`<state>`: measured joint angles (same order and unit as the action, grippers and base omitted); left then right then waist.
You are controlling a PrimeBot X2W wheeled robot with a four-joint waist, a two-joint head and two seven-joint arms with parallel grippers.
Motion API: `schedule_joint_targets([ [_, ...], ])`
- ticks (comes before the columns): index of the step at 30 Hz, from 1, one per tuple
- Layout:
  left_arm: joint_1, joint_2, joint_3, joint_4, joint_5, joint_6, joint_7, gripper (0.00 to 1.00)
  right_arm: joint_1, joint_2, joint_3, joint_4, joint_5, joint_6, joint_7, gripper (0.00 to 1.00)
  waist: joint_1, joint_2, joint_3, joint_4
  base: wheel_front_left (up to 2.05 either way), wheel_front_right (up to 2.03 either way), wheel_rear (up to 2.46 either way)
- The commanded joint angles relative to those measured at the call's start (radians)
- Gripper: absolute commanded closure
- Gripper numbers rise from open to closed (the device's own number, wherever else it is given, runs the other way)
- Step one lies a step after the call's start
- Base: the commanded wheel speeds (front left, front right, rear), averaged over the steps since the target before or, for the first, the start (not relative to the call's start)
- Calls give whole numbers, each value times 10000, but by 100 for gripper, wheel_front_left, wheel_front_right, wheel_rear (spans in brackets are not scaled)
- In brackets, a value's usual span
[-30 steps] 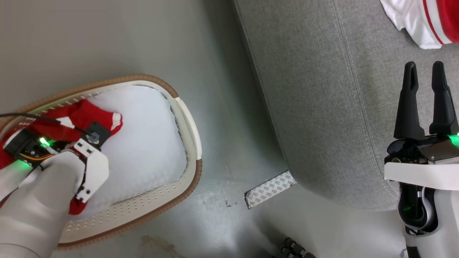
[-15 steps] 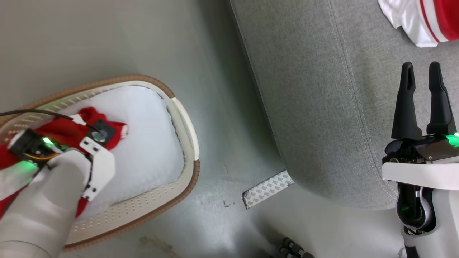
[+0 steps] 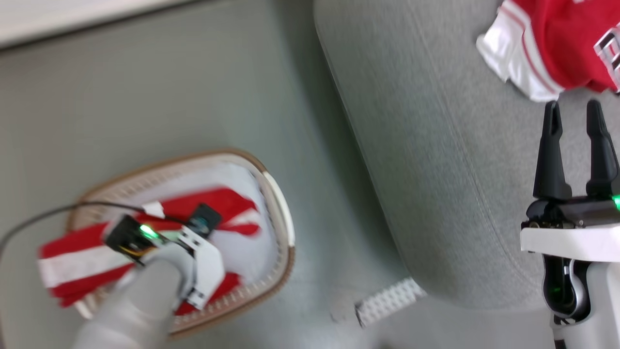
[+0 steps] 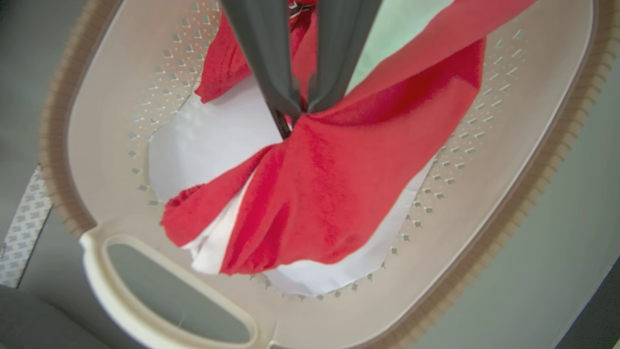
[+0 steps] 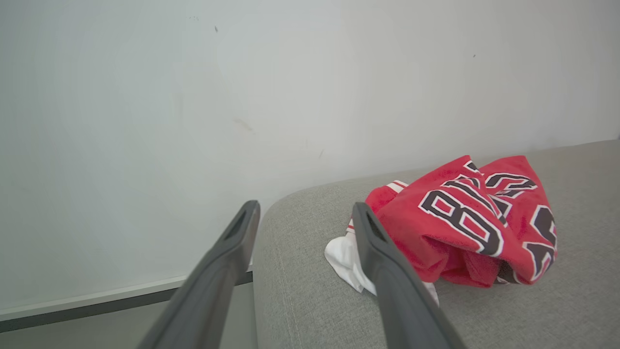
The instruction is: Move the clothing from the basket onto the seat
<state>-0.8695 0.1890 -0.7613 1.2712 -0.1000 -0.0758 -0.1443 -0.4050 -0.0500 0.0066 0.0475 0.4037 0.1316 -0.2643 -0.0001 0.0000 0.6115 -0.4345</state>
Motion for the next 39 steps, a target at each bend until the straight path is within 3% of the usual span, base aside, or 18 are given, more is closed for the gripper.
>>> schedule_joint_targets([
  [1,270,-137,15,-40,-223,-57,-222,100,178,-11,-67,86,-184,-18,0,0,1,0,-1165,703,0,0,0],
  [12,1424,-1167,605,-893,-1474,-370,-1193,100,1040,-61,-380,557,-1090,-18,0,0,1,0,-3852,1990,0,0,0],
  [21,2231,-1320,1250,-3461,-2316,-461,-1206,100,1949,-389,-471,776,-1049,-18,0,0,1,0,-5282,2696,0,0,0],
  [28,2307,-1348,1398,-5132,-2820,-528,-1202,100,2607,-446,-315,982,-862,-18,0,0,1,0,-6033,2990,0,0,0],
  [39,1840,-1351,1639,-7383,-3547,-463,-685,100,2905,-496,269,1074,-661,-19,0,0,1,0,-6350,3151,0,0,0],
])
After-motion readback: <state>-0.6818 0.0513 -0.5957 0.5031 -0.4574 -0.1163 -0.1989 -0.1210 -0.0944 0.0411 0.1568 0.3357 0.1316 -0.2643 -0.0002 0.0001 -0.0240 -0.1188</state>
